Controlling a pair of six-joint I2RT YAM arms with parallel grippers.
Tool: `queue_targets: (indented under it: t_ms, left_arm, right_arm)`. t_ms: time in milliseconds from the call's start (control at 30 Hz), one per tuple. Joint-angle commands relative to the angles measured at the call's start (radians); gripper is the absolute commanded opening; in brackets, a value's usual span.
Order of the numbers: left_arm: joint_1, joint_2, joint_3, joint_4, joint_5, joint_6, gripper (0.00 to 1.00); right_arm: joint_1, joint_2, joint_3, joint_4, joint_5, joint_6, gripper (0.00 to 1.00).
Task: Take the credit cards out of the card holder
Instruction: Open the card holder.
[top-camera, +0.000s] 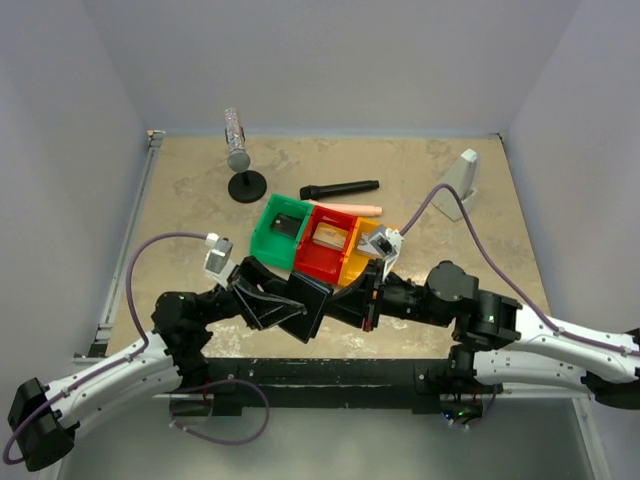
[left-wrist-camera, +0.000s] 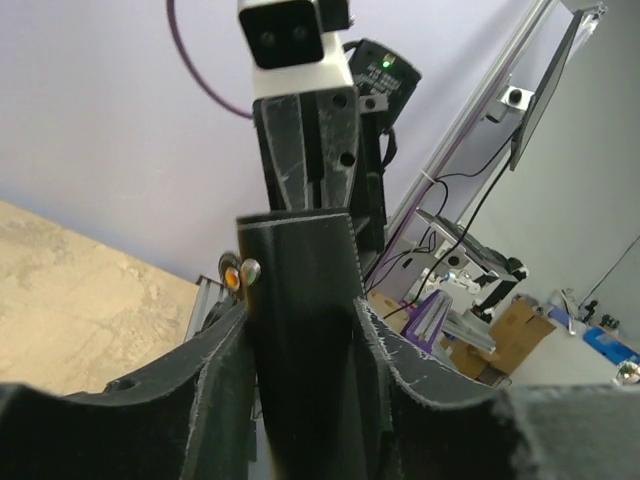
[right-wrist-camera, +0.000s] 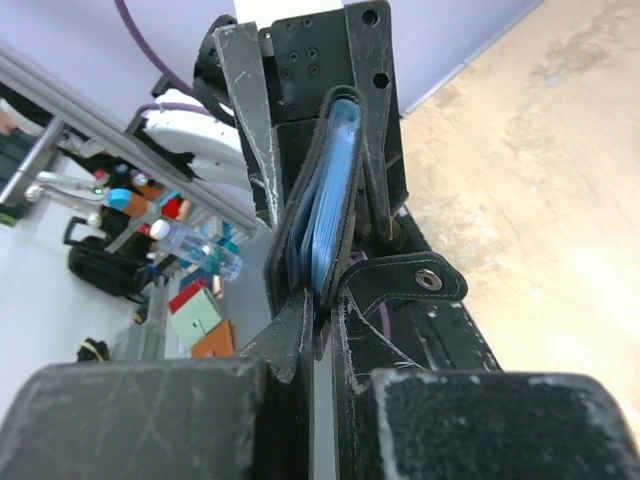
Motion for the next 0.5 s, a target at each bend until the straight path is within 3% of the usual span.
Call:
queue_targets:
  t_ms: [0,200,333,400,467]
  left_arm:
    - [-0.009,-0.018,-0.023,-0.049,0.004,0.026,0.49]
    - [-0.011,-0.006,-0.023,-0.133,-0.037,0.019,0.61]
    - [-0.011,-0.003,0.03,-0.274,-0.065,0.037,0.77]
    - [-0.011,0.014,0.052,-0.308,-0.059,0.057,0.92]
    - [-0.011,0.025,0.067,-0.334,-0.071,0.074,0.93]
  right_arm:
    - [-0.008,-0.018,0.129,-0.153,0.089,-0.039,0.0]
    - [-0.008,0.005,0.215,-0.385,0.172,-0.038,0.0]
    - [-0.008,0.07,0.307,-0.57,0.231,-0.019,0.0]
    - [-0.008,0.1,0.347,-0.644,0.27,-0.013,0.0]
    - [-0.008,0.12,0.367,-0.672,0.276,-0.007,0.0]
